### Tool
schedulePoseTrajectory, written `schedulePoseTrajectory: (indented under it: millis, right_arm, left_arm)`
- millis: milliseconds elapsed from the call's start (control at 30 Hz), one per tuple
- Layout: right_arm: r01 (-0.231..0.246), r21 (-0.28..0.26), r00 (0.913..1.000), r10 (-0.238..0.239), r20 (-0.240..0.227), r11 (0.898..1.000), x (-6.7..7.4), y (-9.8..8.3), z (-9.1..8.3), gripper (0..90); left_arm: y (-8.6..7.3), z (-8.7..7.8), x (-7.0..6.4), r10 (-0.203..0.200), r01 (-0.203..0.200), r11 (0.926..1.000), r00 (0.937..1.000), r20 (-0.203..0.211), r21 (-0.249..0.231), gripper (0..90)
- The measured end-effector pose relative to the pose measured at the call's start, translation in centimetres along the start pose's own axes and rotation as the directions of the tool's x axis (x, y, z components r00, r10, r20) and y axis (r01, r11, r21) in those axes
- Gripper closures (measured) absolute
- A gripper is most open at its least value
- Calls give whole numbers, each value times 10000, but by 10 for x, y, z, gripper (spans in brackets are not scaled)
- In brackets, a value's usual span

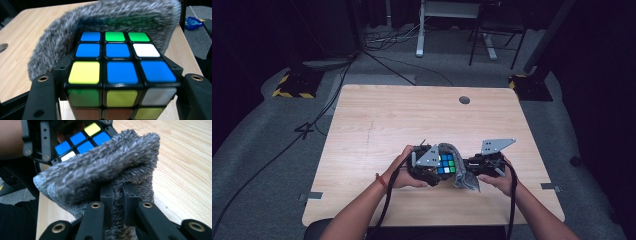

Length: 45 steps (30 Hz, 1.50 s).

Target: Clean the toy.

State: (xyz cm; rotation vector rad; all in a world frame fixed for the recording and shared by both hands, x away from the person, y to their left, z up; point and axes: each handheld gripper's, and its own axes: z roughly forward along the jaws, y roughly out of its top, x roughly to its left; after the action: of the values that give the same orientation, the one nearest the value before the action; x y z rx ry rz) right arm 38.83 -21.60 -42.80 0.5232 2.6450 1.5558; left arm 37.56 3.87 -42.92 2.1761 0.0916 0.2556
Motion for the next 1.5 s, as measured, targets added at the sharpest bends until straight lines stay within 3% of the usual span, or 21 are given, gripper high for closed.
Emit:
schedulePoseTrajectory:
  millis: [333, 567, 667, 867, 967, 1133, 1233, 1333, 1500]
  right_arm:
    - [539, 16, 9984, -539, 154, 9985, 7, 7, -1, 815]
    - [645, 82, 9959, -649, 628, 9979, 8, 7, -2, 813]
    - [737, 463, 9935, -774, 840, 9962, 8, 3, 2, 813]
    - [886, 790, 9933, -940, 668, 9929, 10, 1, 11, 812]
    - [978, 1228, 9911, -1078, 776, 9876, 9, -4, 16, 812]
    - [979, 1026, 9908, -1067, 833, 9899, 10, -1, 13, 812]
    - [898, 456, 9925, -932, 789, 9949, 12, 3, 4, 812]
    - [1084, 133, 9893, -1091, 964, 9940, 16, 9, -4, 812]
    - [1022, 495, 9893, -1067, 998, 9935, 12, 6, 0, 812]
  left_arm:
    - [-3, 13, -1, 252, -250, 9950, 9997, -7, 970, 333]
    - [1, 4, 1, 100, -94, 9987, 9999, -112, 497, 335]
    - [3, -2, 3, -85, 85, 10000, 9999, -106, 20, 335]
    - [7, -9, 0, 107, -113, 9995, 9997, -202, -302, 335]
    - [11, -13, -1, 50, -54, 9977, 10000, -60, -674, 335]
    - [8, -12, 1, 12, -16, 9989, 10000, -92, -471, 335]
    - [3, -6, 2, -123, 122, 9998, 9999, -76, -150, 335]
    - [1, -1, 2, -163, 163, 9999, 9999, -32, -33, 335]
    - [3, -1, 0, -75, 76, 10000, 9998, 172, -53, 335]
